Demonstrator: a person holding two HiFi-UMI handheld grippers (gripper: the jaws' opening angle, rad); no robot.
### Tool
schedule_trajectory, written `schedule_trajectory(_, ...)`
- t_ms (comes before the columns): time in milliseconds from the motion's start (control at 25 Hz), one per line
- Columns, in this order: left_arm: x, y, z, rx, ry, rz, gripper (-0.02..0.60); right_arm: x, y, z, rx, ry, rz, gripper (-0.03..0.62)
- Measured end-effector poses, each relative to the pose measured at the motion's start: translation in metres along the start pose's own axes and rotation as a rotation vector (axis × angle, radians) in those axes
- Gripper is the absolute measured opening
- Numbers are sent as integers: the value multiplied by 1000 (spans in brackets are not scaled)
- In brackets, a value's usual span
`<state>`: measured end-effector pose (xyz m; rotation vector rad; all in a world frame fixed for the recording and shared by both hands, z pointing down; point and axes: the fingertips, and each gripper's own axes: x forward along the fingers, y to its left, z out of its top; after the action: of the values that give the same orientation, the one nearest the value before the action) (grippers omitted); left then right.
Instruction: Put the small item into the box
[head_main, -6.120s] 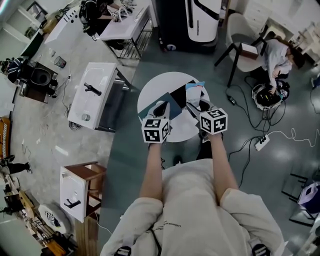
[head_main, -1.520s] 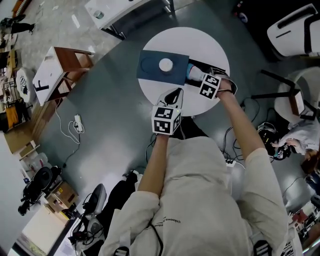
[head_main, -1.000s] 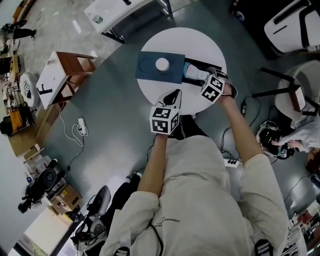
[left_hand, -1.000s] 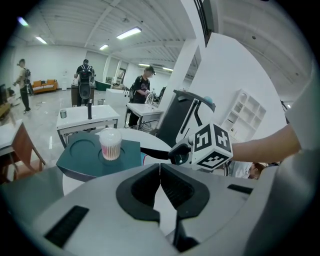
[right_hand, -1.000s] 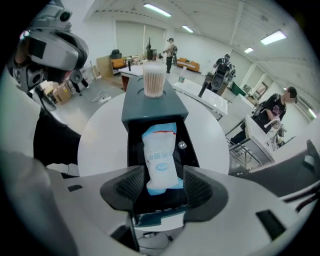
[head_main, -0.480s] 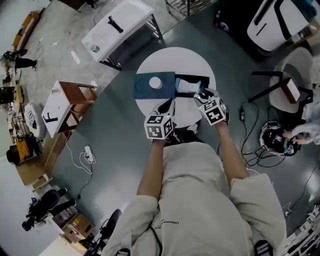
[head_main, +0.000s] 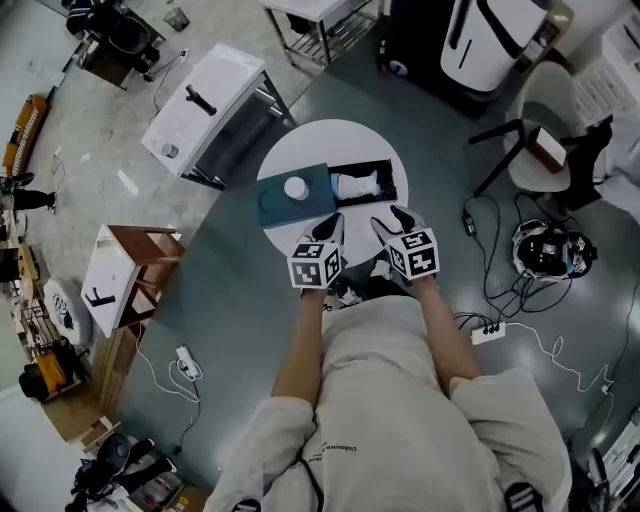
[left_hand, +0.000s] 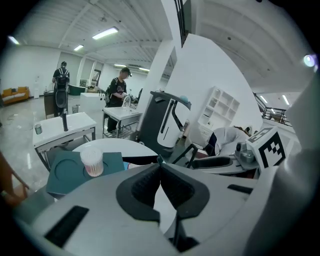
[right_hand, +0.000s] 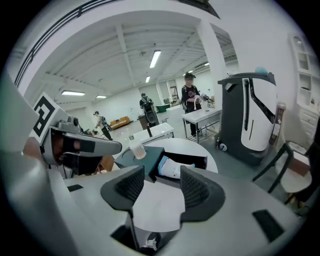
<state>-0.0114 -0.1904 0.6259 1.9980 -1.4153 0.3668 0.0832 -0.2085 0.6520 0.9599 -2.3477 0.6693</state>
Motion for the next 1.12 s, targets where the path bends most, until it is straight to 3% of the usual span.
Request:
schedule_trajectory(280, -25, 1, -23, 53, -9, -64, 21, -24, 30, -16, 76, -132, -71, 236)
schedule_trajectory(640, -45, -6, -23, 106, -33, -99, 21, -39, 65, -32, 98, -151, -41, 235)
schedule_trajectory(760, -48, -12, -22, 116, -35, -112, 21, -41, 78, -37, 112, -159, 6, 232)
schedule_trajectory(1120, -51, -13, -26, 121, -39, -112, 21, -50, 73, -36, 116, -196, -33, 114)
